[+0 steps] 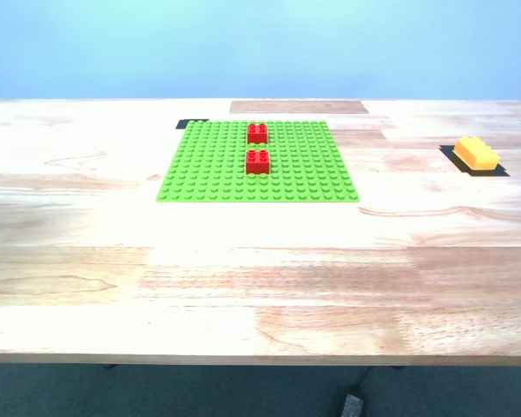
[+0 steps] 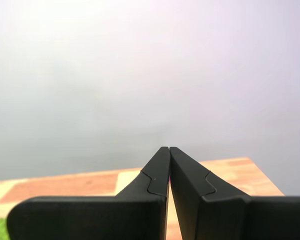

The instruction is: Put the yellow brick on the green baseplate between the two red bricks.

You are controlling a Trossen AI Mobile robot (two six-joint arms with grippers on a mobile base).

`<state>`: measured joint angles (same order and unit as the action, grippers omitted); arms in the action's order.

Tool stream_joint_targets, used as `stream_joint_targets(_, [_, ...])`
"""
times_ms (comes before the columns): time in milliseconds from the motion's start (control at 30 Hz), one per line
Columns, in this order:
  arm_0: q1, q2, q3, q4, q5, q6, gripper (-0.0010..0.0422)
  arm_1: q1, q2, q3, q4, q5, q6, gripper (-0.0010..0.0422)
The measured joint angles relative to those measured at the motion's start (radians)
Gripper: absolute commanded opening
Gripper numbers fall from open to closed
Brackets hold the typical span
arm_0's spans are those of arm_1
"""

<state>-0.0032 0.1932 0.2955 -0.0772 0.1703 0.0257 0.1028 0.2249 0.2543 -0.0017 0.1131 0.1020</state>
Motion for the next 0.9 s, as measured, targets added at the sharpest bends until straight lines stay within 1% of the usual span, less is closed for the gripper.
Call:
stream_joint_targets(67, [0.0, 0.078, 0.092, -0.04, 0.019, 0.016, 0.0, 0.0, 0.084, 0.064, -0.025, 0.0, 0.001, 0.0])
stream_joint_targets(133, [0.0, 0.174, 0.197, -0.134, 0.039, 0.082, 0.0, 0.0, 0.182, 0.14, -0.091, 0.0, -0.002, 0.0])
stream_joint_targets(167, [0.0, 0.227, 0.251, -0.193, 0.069, 0.121, 0.0, -0.001, 0.236, 0.181, -0.132, 0.0, -0.001, 0.0])
stream_joint_targets(200, [0.0, 0.272, 0.296, -0.247, 0.103, 0.153, 0.0, -0.001, 0.283, 0.216, -0.165, 0.0, 0.0, 0.0])
stream_joint_targets(233, [0.0, 0.32, 0.344, -0.308, 0.155, 0.181, 0.0, -0.001, 0.336, 0.257, -0.209, -0.003, -0.001, 0.0])
stream_joint_targets(333, [0.0, 0.438, 0.456, -0.436, 0.304, 0.218, 0.0, 0.001, 0.472, 0.373, -0.351, -0.01, -0.018, 0.0])
stream_joint_targets(367, [0.0, 0.473, 0.49, -0.472, 0.344, 0.233, 0.0, 0.001, 0.518, 0.414, -0.396, -0.01, -0.024, 0.0])
stream_joint_targets(400, [0.0, 0.506, 0.521, -0.505, 0.367, 0.246, 0.0, 0.001, 0.563, 0.454, -0.441, -0.01, -0.024, 0.0])
stream_joint_targets(467, [0.0, 0.558, 0.57, -0.573, 0.367, 0.287, 0.0, 0.001, 0.639, 0.529, -0.523, -0.01, -0.026, 0.0])
stream_joint_targets(567, [0.0, 0.606, 0.619, -0.631, 0.354, 0.339, 0.0, 0.001, 0.732, 0.631, -0.635, -0.012, -0.08, 0.0])
stream_joint_targets(600, [0.0, 0.616, 0.629, -0.634, 0.355, 0.342, 0.0, 0.001, 0.759, 0.663, -0.678, -0.026, -0.106, 0.0])
stream_joint_targets(700, [0.0, 0.639, 0.65, -0.637, 0.354, 0.341, 0.0, -0.001, 0.835, 0.763, -0.823, -0.109, -0.168, 0.0])
stream_joint_targets(767, [0.0, 0.645, 0.661, -0.637, 0.356, 0.341, 0.0, -0.001, 0.88, 0.821, -0.891, -0.133, -0.169, 0.0003])
stream_joint_targets(833, [0.0, 0.646, 0.671, -0.636, 0.361, 0.341, 0.0, -0.005, 0.92, 0.866, -0.926, -0.133, -0.142, 0.0017])
stream_joint_targets(900, [0.0, 0.645, 0.675, -0.634, 0.361, 0.341, 0.0, -0.012, 0.956, 0.901, -0.946, -0.133, -0.137, 0.0044])
